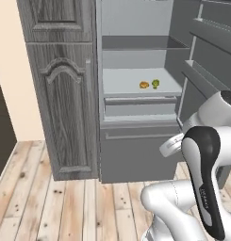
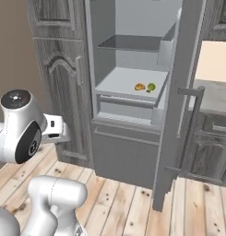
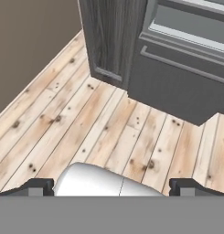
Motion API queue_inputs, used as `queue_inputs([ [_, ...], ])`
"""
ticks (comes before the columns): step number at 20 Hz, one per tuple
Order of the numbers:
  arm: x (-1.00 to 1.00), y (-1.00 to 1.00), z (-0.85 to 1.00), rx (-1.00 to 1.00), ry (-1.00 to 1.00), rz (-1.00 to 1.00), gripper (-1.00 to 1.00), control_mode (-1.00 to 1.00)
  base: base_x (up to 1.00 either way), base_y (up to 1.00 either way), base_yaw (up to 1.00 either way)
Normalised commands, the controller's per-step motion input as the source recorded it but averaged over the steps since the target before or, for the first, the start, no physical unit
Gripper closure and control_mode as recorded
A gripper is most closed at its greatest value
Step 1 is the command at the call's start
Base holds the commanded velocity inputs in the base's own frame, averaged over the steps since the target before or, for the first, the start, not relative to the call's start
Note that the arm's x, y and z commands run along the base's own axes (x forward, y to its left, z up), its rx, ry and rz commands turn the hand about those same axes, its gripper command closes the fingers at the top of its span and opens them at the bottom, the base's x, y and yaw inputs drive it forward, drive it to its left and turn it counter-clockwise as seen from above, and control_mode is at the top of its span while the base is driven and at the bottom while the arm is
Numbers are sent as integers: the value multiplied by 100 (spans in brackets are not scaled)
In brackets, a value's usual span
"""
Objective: Place the mayonnaise and ketchup from the counter to the top shelf of the fridge. If the existing items in the fridge are on the top shelf, move them to other shelves.
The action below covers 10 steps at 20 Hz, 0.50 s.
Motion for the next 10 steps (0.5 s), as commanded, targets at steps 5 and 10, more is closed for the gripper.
queue_inputs([
  [5, 0, 0, 0, 0, 0, 0, -100, 100, -65, 10, 3],
  [10, 0, 0, 0, 0, 0, 0, -100, 100, -53, 65, -12],
])
